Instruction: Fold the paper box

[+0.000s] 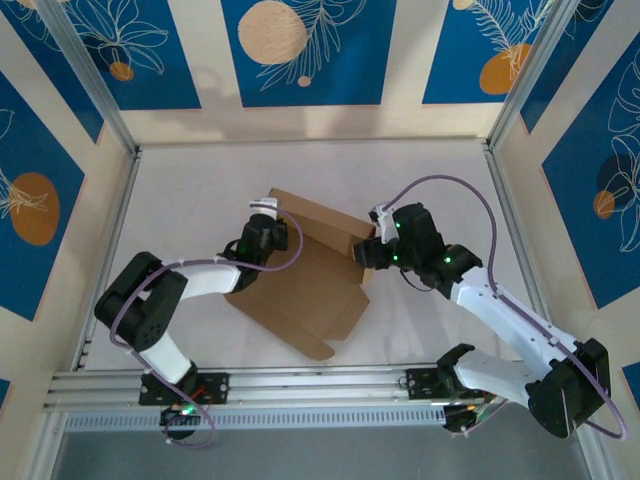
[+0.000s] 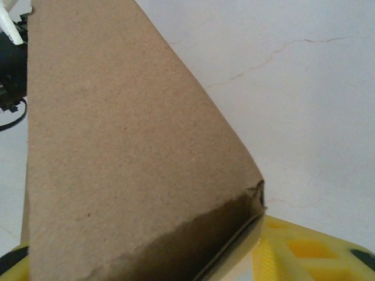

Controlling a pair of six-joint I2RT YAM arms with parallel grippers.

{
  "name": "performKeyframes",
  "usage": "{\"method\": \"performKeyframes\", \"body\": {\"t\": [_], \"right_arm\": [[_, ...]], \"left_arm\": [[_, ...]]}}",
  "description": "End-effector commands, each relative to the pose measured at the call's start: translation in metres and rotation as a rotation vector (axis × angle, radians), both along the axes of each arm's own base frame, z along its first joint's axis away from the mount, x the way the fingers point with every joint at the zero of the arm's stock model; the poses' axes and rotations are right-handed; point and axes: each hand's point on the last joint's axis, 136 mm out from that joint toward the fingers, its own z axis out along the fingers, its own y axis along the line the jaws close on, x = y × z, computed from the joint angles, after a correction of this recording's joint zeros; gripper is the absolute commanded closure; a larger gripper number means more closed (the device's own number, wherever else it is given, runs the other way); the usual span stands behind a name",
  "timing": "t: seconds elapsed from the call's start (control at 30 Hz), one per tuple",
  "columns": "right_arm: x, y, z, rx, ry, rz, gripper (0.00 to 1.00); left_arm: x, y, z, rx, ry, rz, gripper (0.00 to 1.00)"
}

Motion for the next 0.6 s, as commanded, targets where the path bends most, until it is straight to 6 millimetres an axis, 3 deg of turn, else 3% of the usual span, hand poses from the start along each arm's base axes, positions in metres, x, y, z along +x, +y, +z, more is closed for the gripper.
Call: {"method": "performKeyframes", "body": {"t": [0.0,0.23,0.33,0.43,0.5,0.57], "right_arm": [[-0.023,0.057,0.053,0.202,-0.050,0.262,0.46],[0.003,0.026,0.018,0.055,-0.034,0.075,0.40],[0.003,0.017,0.023,0.095,0.017,0.033,0.39],[-0.006,0.023,0.034,0.147,0.032,0.095,0.38],[-0.014,0.029,0.040,0.192,0.025,0.138,0.27],[-0.016,0.031,0.041,0.207,0.036,0.153,0.23]], "left_arm": [[0.002,-0.016,0.017,0.003,-0.054,-0.045,1.00],[0.008,0.000,0.022,-0.035,-0.057,0.005,1.00],[0.009,0.007,0.021,-0.035,-0.054,0.021,1.00],[0.011,0.013,0.021,-0.050,-0.054,0.037,1.00],[0.012,0.014,0.022,-0.049,-0.057,0.042,1.00],[0.013,0.015,0.025,-0.052,-0.063,0.047,1.00]]}}
